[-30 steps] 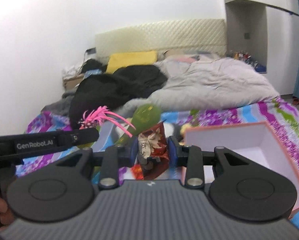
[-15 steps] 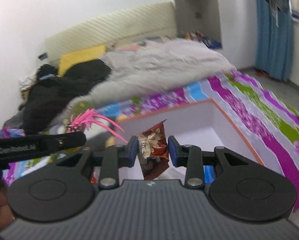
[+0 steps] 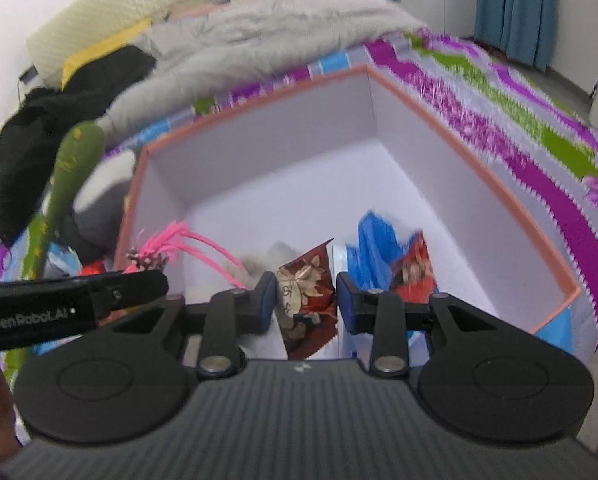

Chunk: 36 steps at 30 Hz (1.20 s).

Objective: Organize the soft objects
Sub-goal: 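Carry the pink toy and snack packet into the pink box and open both grippers, then withdraw both grippers from the box back toward the pile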

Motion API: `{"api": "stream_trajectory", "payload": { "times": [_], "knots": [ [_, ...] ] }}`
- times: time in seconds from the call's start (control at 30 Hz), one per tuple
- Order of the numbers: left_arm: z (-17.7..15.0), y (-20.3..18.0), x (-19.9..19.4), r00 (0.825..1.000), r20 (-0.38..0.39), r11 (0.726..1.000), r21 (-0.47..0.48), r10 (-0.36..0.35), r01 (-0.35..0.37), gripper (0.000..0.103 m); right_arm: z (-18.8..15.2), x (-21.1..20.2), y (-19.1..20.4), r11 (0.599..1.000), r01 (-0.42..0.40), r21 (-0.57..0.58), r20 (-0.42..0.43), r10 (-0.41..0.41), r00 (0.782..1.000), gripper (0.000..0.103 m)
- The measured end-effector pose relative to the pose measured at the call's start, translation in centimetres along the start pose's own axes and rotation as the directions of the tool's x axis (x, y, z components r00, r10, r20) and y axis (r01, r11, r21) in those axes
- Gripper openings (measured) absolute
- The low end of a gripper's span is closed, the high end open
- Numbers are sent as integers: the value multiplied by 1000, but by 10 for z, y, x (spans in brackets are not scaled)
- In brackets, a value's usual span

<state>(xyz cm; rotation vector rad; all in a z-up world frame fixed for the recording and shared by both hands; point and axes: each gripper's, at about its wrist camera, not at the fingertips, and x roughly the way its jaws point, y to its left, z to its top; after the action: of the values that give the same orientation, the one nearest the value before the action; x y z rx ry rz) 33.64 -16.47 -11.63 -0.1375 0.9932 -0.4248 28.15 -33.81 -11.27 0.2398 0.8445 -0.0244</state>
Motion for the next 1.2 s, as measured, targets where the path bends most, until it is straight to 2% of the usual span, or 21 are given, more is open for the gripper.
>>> {"api": "stream_trajectory", "payload": {
  "times": [0.17,0.2,0.23,0.27,0.3,0.37,0.57,0.73,0.93,1.2],
  "knots": [
    [-3,3,12,999,-34,1000,12,11,-10,33,-11,20,-6,1000,1,21,-71,0,998,38],
    [-3,2,11,999,-33,1000,20,11,-10,35,-11,22,-6,1000,5,21,-78,-3,997,38],
    [-3,2,9,999,-36,1000,26,14,-13,45,-11,23,-5,1000,7,22,-82,-5,997,38],
    [-3,2,7,999,-33,999,25,20,-19,50,-12,22,-5,1000,3,25,-82,-1,997,43],
    [-2,1,3,1000,-20,1000,26,19,-18,53,-11,21,-5,1000,-4,28,-81,6,997,46],
    [-3,0,-7,1000,1,1000,31,6,-6,53,-10,17,-4,1000,-7,27,-69,9,998,47],
    [-2,-10,-57,996,84,999,46,-8,5,53,-4,-17,4,1000,-16,13,17,16,1000,47],
    [-5,-16,-111,984,177,998,68,-10,-2,53,0,-60,13,999,-37,19,118,34,992,47],
    [-19,-19,-177,961,278,995,101,-7,-22,53,-3,-116,32,998,-64,-2,241,63,968,46],
    [-64,-13,-254,925,380,990,130,9,-63,53,-23,-176,67,993,-102,-58,348,116,930,46]
  ]
}}
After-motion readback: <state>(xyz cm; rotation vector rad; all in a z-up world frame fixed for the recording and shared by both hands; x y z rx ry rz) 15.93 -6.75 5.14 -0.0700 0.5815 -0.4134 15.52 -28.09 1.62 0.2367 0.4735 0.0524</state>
